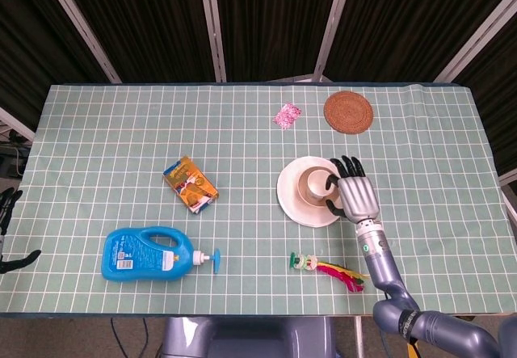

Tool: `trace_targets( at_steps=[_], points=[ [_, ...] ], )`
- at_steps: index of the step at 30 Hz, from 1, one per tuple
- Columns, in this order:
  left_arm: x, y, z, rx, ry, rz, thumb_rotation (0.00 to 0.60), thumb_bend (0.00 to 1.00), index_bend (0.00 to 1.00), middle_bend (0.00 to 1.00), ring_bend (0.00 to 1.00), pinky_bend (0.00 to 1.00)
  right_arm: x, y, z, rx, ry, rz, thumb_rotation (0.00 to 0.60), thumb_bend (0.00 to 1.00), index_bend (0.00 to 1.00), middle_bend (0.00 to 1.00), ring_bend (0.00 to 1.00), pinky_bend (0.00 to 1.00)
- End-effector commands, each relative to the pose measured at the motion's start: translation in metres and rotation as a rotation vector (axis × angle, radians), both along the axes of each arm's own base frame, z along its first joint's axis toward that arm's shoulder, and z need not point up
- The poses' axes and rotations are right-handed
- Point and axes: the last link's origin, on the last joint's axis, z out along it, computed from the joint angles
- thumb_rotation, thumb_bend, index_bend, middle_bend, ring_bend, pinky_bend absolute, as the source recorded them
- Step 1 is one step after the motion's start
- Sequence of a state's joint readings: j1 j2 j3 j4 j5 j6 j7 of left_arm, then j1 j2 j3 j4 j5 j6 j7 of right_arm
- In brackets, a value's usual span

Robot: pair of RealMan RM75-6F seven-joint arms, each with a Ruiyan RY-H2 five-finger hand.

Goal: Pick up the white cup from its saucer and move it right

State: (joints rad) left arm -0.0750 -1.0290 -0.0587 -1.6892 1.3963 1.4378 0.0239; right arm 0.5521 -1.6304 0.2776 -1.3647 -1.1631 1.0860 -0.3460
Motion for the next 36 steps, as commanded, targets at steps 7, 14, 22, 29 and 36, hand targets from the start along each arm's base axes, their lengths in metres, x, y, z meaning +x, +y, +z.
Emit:
trace_targets(
  at_steps=[7,14,22,29,36],
  points=[
    [0.000,0.000,0.001,0.004,-0.007,0.001,0.600,0.00,0.00,0.00,0.00,0.00,-0.005,0.000,-0.010,0.018,0.001,-0.012,0.600,0.39,0.55,0.14,0.00,0.00],
    [-0.001,0.000,0.002,0.005,-0.008,0.002,0.600,0.00,0.00,0.00,0.00,0.00,-0.003,0.001,-0.012,0.019,-0.001,-0.008,0.600,0.45,0.61,0.16,0.00,0.00],
    [0.000,0.000,0.001,0.004,-0.004,0.003,0.600,0.00,0.00,0.00,0.00,0.00,0.012,0.004,0.028,-0.088,-0.027,0.072,0.600,0.45,0.61,0.16,0.00,0.00],
    [0.000,0.000,0.002,0.008,-0.003,-0.001,0.600,0.00,0.00,0.00,0.00,0.00,0.001,0.014,0.087,-0.231,-0.031,0.069,0.600,0.45,0.62,0.16,0.00,0.00],
    [0.003,-0.001,0.001,0.006,0.003,-0.006,0.600,0.00,0.00,0.00,0.00,0.00,-0.049,0.026,0.115,-0.259,0.004,-0.055,0.600,0.44,0.62,0.16,0.00,0.00]
  ],
)
